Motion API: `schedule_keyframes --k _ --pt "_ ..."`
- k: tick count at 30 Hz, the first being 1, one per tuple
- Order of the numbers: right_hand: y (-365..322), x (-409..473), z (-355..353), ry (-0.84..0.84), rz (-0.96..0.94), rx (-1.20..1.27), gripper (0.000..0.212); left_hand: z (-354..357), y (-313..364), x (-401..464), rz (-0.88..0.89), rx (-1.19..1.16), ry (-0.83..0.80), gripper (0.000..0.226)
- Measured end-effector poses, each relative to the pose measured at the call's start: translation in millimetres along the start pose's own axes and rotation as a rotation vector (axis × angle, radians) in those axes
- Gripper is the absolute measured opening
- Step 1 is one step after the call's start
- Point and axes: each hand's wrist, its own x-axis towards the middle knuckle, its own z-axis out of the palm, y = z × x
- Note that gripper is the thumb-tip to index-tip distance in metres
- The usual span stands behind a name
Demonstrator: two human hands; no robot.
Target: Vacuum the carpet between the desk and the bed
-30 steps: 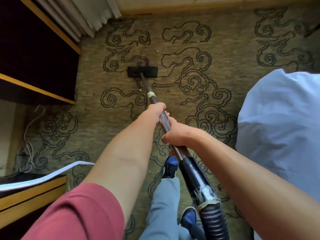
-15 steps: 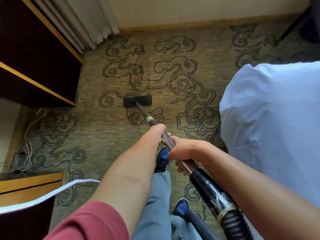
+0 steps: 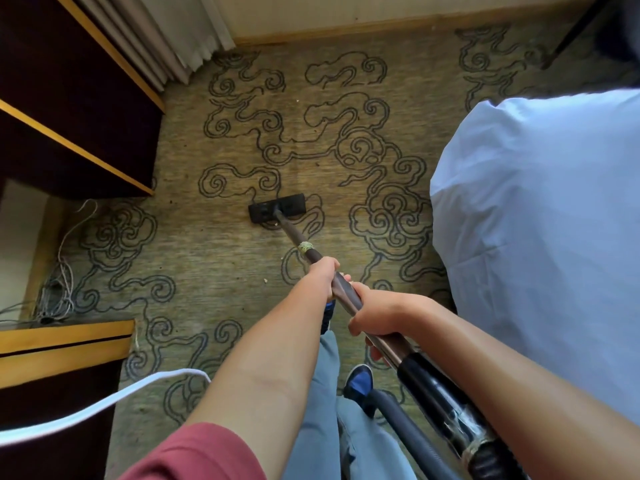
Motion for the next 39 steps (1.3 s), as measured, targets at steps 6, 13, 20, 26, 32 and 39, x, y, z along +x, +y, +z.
schedule_keyframes --k 6,13,20,26,32,39 --pt "0 13 -4 0.056 -0.027 -0.025 0.088 2 -4 28 0.115 -0.171 0.066 0.014" --pt "-52 60 -25 0.092 -0.057 0.086 0.064 -23 67 60 0.168 -0.168 0.066 0.013" --pt "-114 98 -74 0.020 -0.028 0.180 0.048 -39 153 81 0.219 -0.129 0.096 0.016" --pt "-150 123 -91 0.063 -0.054 0.188 0.049 -52 202 88 0.241 -0.046 0.105 0.006" --pt "-214 170 -108 0.086 -0.063 0.130 0.050 -83 269 110 0.218 -0.034 0.114 0.010" --pt "-212 145 -107 0.121 -0.060 0.096 0.051 -77 260 83 0.216 -0.070 0.107 0.008"
